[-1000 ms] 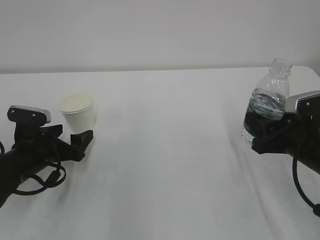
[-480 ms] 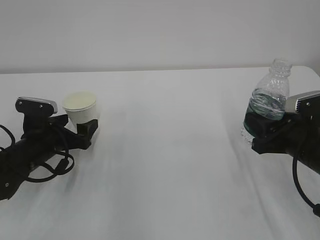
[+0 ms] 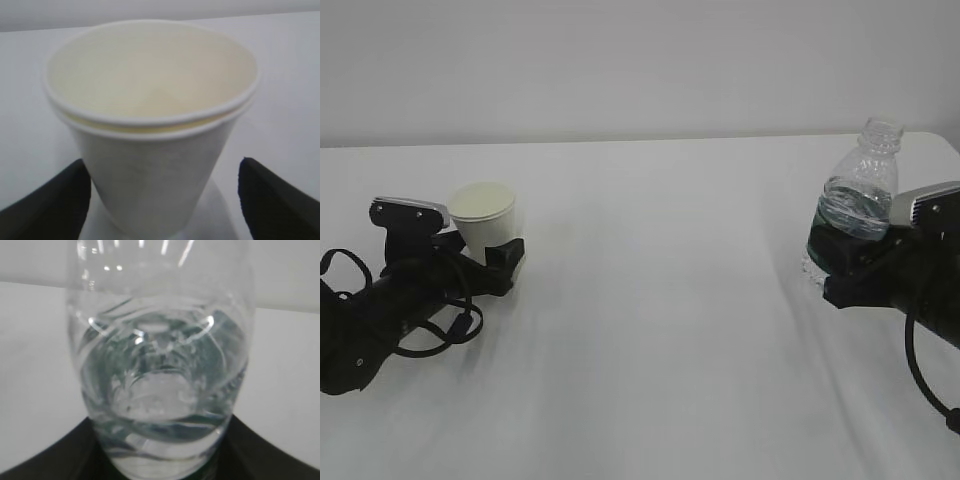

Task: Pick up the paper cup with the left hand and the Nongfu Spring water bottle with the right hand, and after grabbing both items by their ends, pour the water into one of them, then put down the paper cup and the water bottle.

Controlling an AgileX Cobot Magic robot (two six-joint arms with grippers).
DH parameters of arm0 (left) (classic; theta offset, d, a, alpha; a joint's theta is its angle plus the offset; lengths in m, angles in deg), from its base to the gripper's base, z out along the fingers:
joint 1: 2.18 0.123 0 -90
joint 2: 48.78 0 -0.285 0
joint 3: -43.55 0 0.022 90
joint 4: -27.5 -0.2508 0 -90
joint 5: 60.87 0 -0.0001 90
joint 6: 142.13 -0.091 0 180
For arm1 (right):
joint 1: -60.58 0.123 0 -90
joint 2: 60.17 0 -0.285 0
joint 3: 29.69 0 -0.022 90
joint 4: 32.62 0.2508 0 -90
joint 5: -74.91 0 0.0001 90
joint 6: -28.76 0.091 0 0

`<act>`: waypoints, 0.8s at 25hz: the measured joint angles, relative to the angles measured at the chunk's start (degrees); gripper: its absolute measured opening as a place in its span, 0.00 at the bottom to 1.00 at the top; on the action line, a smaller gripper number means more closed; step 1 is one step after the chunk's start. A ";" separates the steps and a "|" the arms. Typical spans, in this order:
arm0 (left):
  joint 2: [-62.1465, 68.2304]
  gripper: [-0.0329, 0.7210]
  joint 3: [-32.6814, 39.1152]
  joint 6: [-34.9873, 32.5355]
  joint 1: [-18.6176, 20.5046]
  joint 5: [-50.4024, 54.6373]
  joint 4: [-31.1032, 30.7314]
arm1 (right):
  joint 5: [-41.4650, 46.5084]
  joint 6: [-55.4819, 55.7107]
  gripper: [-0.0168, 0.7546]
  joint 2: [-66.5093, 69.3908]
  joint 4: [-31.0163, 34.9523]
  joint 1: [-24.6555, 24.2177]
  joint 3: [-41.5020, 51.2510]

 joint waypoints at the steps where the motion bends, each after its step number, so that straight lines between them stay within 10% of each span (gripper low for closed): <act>1: 0.14 0.95 -0.24 0.00 0.00 0.00 0.00 | 0.00 0.00 0.51 0.00 0.00 0.00 0.00; 20: 2.71 0.93 -5.30 0.00 0.00 0.00 0.28 | 0.00 0.00 0.51 0.00 -0.12 0.00 0.00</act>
